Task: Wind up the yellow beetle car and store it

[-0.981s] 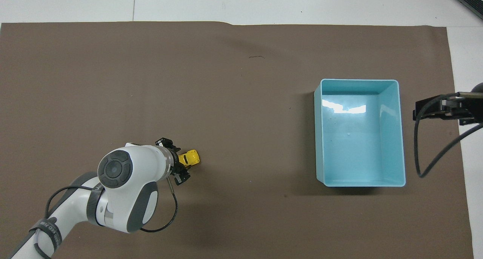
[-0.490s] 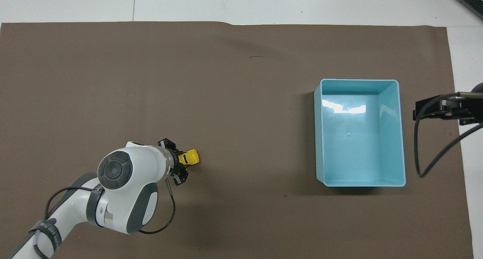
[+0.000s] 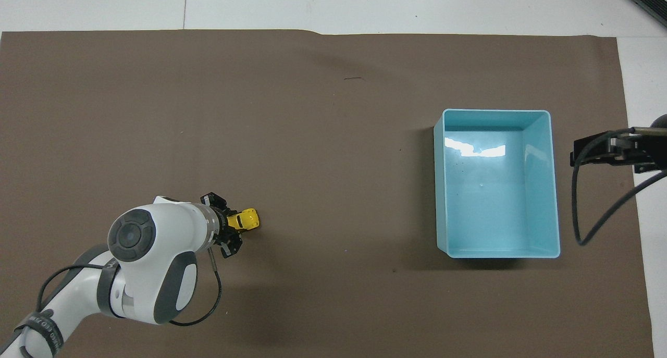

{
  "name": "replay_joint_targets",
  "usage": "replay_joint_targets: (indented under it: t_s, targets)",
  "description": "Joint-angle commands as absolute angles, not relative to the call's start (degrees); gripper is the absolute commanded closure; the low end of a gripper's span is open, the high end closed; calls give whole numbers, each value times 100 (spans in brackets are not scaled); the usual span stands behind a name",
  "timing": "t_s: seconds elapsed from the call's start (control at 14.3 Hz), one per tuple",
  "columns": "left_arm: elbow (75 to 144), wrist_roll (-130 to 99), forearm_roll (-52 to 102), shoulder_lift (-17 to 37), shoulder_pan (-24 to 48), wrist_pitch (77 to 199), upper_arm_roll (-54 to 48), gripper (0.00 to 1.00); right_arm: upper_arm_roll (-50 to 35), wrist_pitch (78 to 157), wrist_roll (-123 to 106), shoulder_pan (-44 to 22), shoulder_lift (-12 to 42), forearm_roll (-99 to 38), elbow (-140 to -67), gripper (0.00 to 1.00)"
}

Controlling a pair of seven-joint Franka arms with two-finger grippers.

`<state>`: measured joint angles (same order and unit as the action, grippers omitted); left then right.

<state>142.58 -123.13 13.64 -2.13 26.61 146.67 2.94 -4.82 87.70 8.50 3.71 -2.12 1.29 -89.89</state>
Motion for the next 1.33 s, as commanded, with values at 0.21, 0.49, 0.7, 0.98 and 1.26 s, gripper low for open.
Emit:
replay_joint_targets:
  t_s: [0.21,0.49,0.7,0.98,1.26]
  targets:
    - [14449,-11549,1397,-97,2049,14810,343,99,-431,8780,773,360,-193,35,-8965,0]
    - [14467,-11409,1397,-97,1960,14810,352,99,-431,8780,773,360,-193,35,-8956,0]
    - [14467,-11286,1397,-97,1829,14774,352,98,-431,8780,773,360,-193,35,-8965,0]
    - [14458,-11250,1397,-79,1811,14757,352,92,-431,8780,773,360,-193,35,-8956,0]
    - [14423,-11259,1397,-70,1811,14739,352,73,-431,8780,773,360,-193,35,-8956,0]
